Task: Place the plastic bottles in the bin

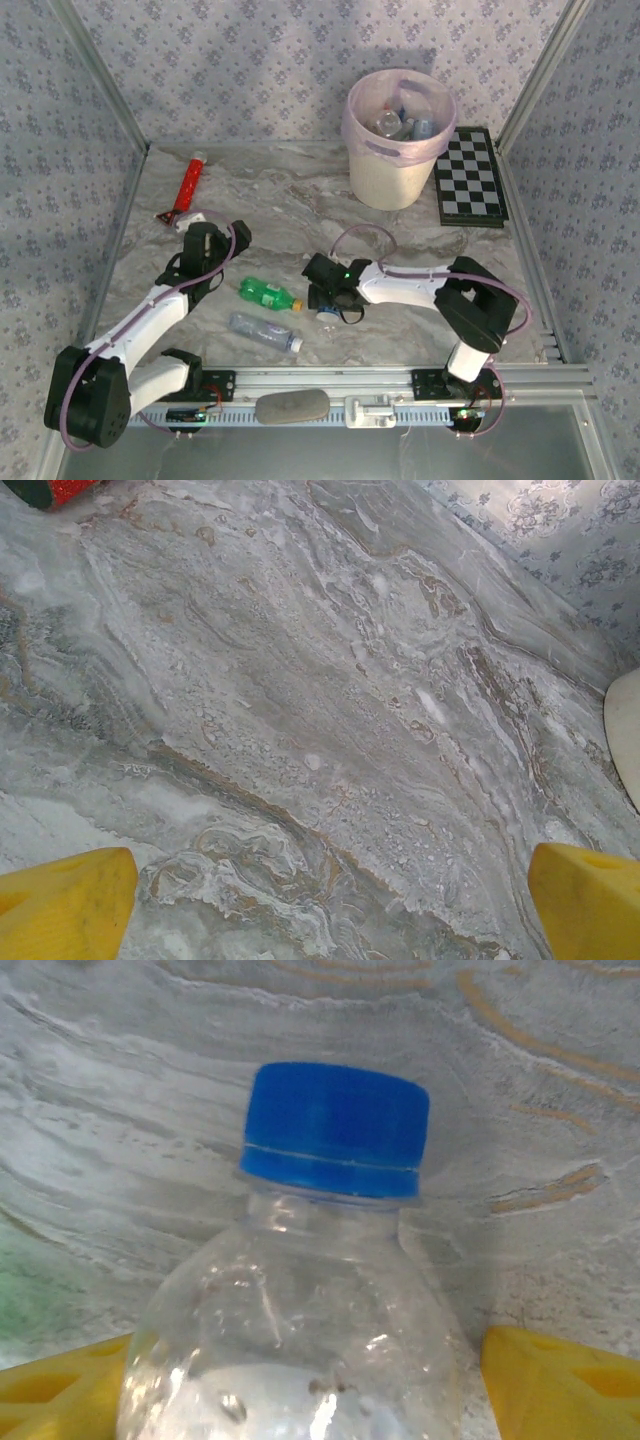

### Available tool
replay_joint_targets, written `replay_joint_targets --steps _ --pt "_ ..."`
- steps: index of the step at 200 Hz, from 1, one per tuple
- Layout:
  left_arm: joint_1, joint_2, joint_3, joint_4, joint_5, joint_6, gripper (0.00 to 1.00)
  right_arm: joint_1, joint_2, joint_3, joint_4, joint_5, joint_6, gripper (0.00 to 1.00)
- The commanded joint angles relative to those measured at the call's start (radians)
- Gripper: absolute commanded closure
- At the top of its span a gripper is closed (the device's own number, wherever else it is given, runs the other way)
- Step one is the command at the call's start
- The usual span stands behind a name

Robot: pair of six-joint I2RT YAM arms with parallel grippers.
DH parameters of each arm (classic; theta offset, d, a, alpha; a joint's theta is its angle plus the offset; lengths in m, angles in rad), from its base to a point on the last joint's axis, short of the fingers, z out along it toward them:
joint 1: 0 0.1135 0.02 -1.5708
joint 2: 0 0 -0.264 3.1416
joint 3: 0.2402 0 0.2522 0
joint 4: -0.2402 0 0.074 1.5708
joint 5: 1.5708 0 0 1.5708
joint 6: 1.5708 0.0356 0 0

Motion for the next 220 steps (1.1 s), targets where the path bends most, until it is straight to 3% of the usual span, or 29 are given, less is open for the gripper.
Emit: replay_joint_targets --steps 1,52,79,123,187,220 --pt "0.007 0.008 0.003 0.021 0.018 -0.016 0.0 0.002 0.025 0.028 -0.044 -0.013 -0.031 0.23" --pt "0.007 0.007 0.0 0.023 0.019 -0.019 0.0 0.003 0.026 0.028 -0.029 -0.012 -0.048 0.46" --pt "0.007 0.005 -0.003 0.021 0.02 -0.019 0.0 0.001 0.018 0.033 -0.031 -0.003 -0.056 0.52" --pt "0.007 0.006 -0.002 0.035 0.034 -0.015 0.0 -0.055 -0.059 0.057 0.027 0.023 -0.17 0.54" --pt "0.0 0.014 0.006 0.087 0.124 0.024 0.0 -0.271 -0.186 0.24 0.172 0.001 -0.593 0.55" --pt "-0.021 0.022 0.016 0.098 0.129 0.046 0.0 -0.363 -0.227 0.359 0.268 0.026 -0.734 0.55"
